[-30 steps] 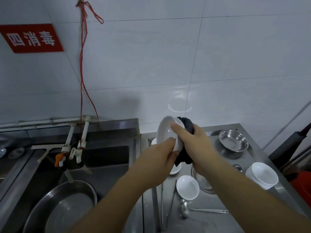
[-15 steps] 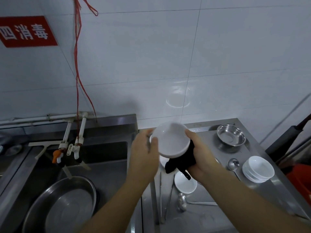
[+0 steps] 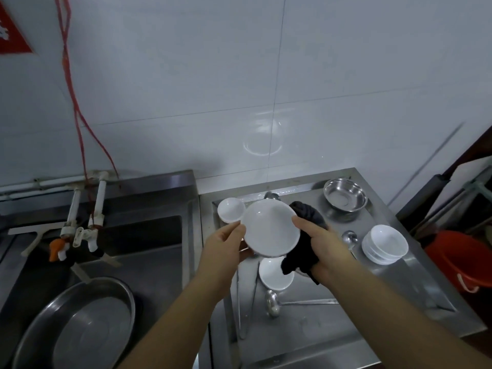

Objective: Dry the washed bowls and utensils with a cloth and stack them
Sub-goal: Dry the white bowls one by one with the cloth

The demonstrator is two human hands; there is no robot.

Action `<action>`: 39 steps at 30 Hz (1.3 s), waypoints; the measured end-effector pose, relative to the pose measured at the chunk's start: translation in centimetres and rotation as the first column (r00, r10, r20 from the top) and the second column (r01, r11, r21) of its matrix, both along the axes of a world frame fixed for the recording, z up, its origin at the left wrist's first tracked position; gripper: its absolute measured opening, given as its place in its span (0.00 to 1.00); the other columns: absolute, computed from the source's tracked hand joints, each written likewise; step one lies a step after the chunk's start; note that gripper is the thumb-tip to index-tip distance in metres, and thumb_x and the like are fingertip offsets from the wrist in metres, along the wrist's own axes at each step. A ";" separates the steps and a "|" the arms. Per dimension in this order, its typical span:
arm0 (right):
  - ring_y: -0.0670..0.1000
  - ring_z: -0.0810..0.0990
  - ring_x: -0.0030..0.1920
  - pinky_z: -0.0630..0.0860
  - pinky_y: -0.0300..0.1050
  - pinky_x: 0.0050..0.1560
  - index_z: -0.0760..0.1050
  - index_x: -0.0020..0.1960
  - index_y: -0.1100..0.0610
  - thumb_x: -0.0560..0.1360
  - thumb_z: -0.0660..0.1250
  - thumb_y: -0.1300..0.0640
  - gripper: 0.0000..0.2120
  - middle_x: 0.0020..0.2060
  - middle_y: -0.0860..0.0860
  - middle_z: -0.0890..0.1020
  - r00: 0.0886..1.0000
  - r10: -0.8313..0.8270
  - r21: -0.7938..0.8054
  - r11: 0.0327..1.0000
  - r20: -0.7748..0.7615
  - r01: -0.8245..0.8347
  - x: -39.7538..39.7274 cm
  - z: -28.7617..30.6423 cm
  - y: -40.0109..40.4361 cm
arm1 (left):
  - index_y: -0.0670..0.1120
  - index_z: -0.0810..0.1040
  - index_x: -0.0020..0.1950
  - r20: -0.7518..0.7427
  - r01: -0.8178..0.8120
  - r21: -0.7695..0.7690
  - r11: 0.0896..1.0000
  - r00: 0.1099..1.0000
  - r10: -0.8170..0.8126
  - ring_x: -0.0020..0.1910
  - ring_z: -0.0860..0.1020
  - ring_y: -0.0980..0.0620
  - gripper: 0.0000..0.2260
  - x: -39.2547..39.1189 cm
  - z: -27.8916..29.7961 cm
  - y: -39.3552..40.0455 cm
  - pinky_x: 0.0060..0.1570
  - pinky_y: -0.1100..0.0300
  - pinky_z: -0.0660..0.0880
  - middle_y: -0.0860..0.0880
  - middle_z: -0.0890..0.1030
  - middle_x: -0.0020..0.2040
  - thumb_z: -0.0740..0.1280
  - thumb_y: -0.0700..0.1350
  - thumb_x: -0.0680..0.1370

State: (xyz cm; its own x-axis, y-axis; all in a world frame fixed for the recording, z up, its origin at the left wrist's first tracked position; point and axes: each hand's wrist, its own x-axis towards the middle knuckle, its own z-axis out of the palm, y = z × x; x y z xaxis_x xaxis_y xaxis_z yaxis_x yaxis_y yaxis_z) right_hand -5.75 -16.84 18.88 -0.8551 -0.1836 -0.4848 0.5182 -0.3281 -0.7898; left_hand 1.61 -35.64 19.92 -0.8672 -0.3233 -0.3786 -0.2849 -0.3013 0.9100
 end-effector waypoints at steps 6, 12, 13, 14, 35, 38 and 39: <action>0.69 0.79 0.37 0.72 0.66 0.40 0.83 0.62 0.52 0.70 0.82 0.56 0.21 0.50 0.66 0.87 0.987 -0.163 0.142 0.976 -0.009 0.163 -1.1 -2.7 5.9 | 0.47 0.84 0.61 0.057 0.081 0.002 0.997 0.995 -0.081 0.52 0.87 0.46 0.09 -2.6 -1.4 4.6 0.47 0.57 0.84 0.47 0.88 0.53 0.66 0.42 0.85; 0.62 0.78 0.32 0.71 0.50 0.32 0.83 0.62 0.57 0.75 0.76 0.58 0.15 0.41 0.68 0.82 0.986 -0.161 0.134 0.979 0.035 0.155 -2.0 -4.4 13.2 | 0.47 0.82 0.60 0.147 0.126 0.028 0.992 0.981 -0.129 0.54 0.86 0.45 0.08 -5.5 -3.8 11.2 0.48 0.55 0.84 0.45 0.87 0.54 0.65 0.42 0.85; 0.60 0.78 0.31 0.71 0.48 0.30 0.83 0.62 0.58 0.77 0.75 0.60 0.14 0.42 0.65 0.83 0.985 -0.167 0.138 0.977 0.040 0.160 -2.3 -4.5 14.7 | 0.48 0.82 0.58 0.158 0.134 0.030 0.991 0.978 -0.137 0.53 0.86 0.45 0.07 -6.0 -4.0 12.6 0.46 0.56 0.84 0.45 0.86 0.54 0.65 0.42 0.85; 0.59 0.79 0.32 0.72 0.47 0.28 0.83 0.61 0.59 0.78 0.73 0.61 0.12 0.43 0.64 0.83 0.983 -0.176 0.141 0.976 0.051 0.167 -2.7 -4.7 16.1 | 0.48 0.82 0.57 0.171 0.140 0.028 0.990 0.975 -0.142 0.53 0.86 0.45 0.06 -6.6 -4.3 14.0 0.44 0.58 0.84 0.44 0.86 0.54 0.65 0.42 0.85; 0.58 0.85 0.52 0.83 0.61 0.55 0.81 0.60 0.48 0.73 0.78 0.65 0.20 0.53 0.53 0.86 0.983 -0.096 0.446 0.895 0.157 0.016 -10.7 -12.2 45.6 | 0.45 0.80 0.64 0.440 0.122 0.077 0.990 0.886 -0.144 0.57 0.85 0.42 0.09 -13.4 -11.1 43.7 0.56 0.48 0.85 0.42 0.84 0.59 0.66 0.41 0.84; 0.58 0.84 0.53 0.82 0.64 0.58 0.80 0.63 0.50 0.73 0.78 0.63 0.21 0.54 0.52 0.85 0.986 -0.061 0.514 0.857 0.155 -0.028 -10.7 -13.9 47.2 | 0.43 0.79 0.63 0.490 0.097 0.077 0.992 0.863 -0.122 0.58 0.84 0.41 0.09 -13.5 -13.0 45.4 0.54 0.48 0.85 0.40 0.83 0.60 0.68 0.41 0.83; 0.57 0.84 0.53 0.81 0.63 0.58 0.79 0.62 0.50 0.73 0.78 0.63 0.21 0.53 0.51 0.84 0.986 -0.050 0.532 0.846 0.160 -0.043 -10.6 -14.5 47.6 | 0.42 0.79 0.62 0.507 0.092 0.080 0.992 0.853 -0.121 0.58 0.84 0.40 0.09 -13.4 -13.7 45.9 0.53 0.50 0.85 0.39 0.83 0.60 0.68 0.41 0.83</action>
State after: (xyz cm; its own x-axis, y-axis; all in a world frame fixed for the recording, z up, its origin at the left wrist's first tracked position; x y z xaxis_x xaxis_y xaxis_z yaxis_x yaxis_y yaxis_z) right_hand -16.39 30.78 4.41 -0.7566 0.1456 -0.6374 0.6529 0.1163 -0.7485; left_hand -11.83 10.25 6.21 -0.5758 -0.2081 -0.7907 -0.7378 -0.2845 0.6121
